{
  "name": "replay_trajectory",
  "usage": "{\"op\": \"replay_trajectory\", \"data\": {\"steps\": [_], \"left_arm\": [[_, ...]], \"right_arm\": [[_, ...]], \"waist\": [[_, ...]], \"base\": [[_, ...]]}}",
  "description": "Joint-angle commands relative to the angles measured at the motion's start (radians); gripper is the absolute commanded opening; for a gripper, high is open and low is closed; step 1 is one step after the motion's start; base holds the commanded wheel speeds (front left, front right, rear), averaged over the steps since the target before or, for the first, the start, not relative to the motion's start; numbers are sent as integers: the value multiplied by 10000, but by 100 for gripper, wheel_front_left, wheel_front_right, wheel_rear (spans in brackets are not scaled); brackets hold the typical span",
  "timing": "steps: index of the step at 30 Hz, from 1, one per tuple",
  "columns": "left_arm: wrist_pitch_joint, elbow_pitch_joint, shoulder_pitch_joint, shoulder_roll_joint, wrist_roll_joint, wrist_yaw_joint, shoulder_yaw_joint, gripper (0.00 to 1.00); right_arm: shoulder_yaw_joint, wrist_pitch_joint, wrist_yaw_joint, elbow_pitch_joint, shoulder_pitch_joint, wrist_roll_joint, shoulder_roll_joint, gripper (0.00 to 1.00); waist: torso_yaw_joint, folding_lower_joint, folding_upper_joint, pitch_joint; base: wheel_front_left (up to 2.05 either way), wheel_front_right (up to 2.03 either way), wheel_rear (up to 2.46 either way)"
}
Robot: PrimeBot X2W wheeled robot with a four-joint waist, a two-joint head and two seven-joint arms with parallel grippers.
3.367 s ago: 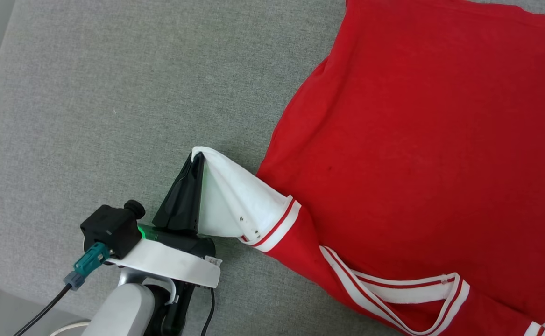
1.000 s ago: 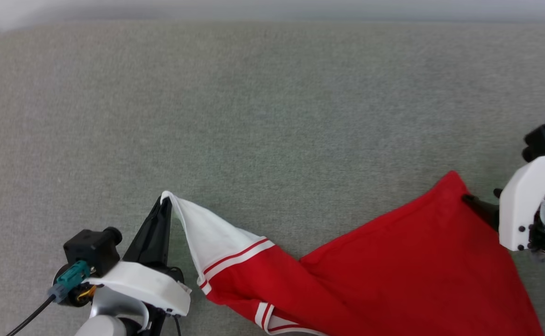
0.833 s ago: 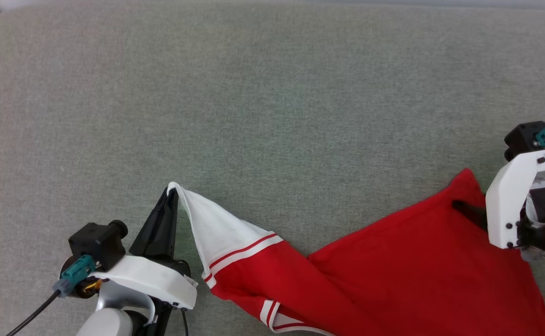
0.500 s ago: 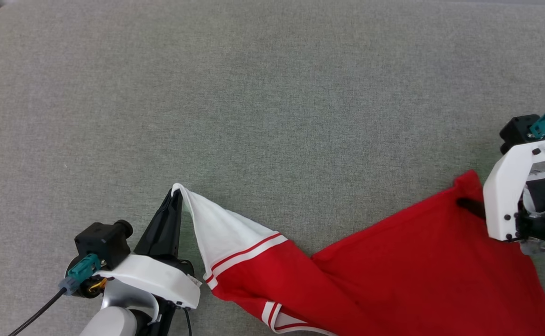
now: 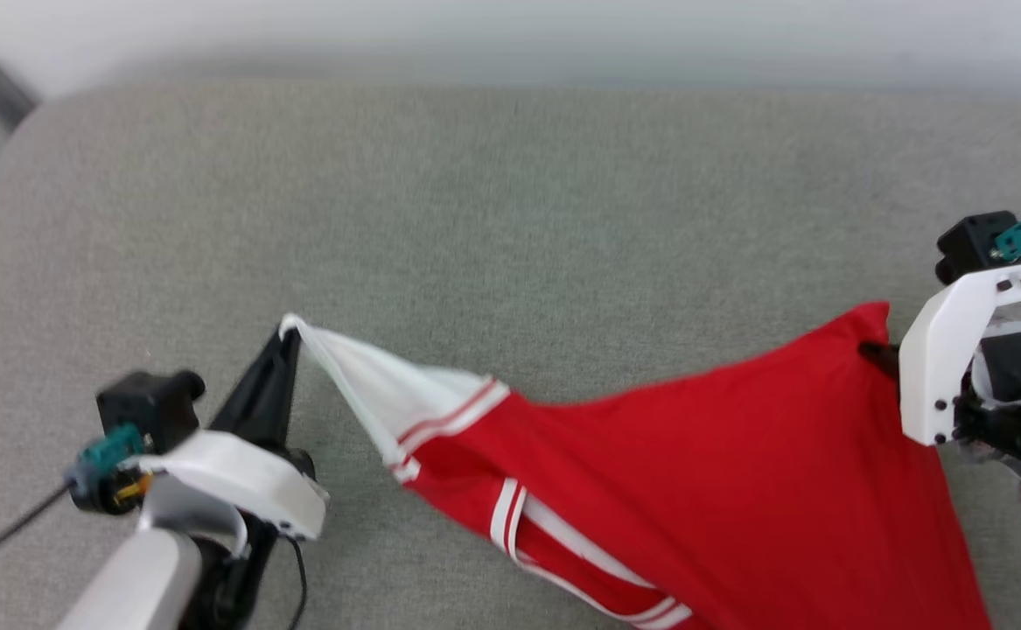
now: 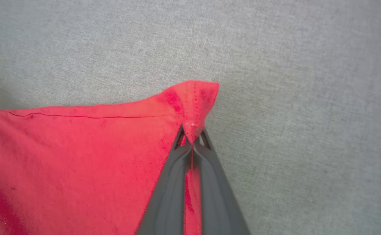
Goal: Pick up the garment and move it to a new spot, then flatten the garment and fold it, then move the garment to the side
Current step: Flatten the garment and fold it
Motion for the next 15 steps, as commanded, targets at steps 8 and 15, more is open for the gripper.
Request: {"op": "replay_trajectory", "data": {"steps": [8, 15], "left_arm": [[874, 1206, -2215, 277, -163, -544, 108, 0], [1150, 3327, -4933, 28, 223, -923, -102, 0]], "right_arm": [[-602, -1140, -3, 548, -666, -227, 113, 0], [-779, -2170, -3, 1136, -1781, -633, 148, 0]], "waist": [[-359, -1, 0, -1840], [-485, -1, 0, -2203]], "base": [[0, 0, 0], [0, 0, 0]]}}
